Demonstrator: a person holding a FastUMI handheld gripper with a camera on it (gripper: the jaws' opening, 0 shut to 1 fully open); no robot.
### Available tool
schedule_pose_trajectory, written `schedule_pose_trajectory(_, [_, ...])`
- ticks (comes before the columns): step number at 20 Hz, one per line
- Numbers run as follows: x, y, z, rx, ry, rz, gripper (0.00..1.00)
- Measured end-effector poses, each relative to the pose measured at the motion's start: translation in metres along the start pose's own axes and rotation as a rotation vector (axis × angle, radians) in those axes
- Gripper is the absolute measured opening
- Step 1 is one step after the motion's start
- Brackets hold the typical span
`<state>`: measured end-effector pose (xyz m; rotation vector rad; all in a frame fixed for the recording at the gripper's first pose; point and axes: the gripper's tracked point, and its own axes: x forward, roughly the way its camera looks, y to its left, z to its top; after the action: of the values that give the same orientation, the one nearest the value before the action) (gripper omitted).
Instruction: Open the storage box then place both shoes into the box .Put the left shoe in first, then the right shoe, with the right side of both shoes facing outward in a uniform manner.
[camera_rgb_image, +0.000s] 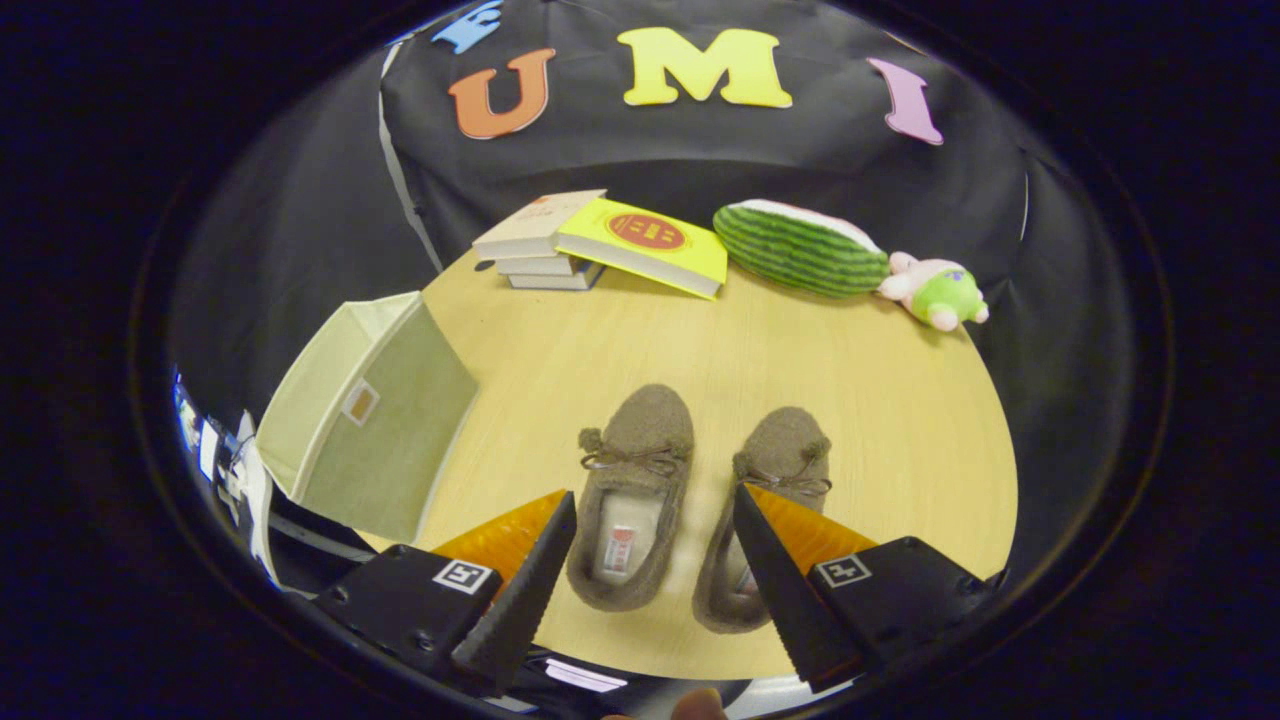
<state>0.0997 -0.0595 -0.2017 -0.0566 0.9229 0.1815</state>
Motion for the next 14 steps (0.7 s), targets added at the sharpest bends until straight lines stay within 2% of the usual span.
schedule_pose_trajectory(1, [0.007,-0.001,-0.004,0.016,0.026,0.011,0.98])
schedule_pose_trajectory(4, [0.025,-0.002,-0.017,0.034,0.098,0.013,0.81])
schedule_pose_trajectory(10, [0.057,-0.006,-0.040,0.145,0.211,0.032,0.64])
schedule_pose_trajectory(12, [0.061,-0.007,-0.041,0.200,0.228,0.042,0.55])
schedule_pose_trajectory(13, [0.065,-0.007,-0.042,0.217,0.234,0.047,0.42])
schedule_pose_trajectory(14, [0.067,-0.009,-0.043,0.225,0.241,0.047,0.38])
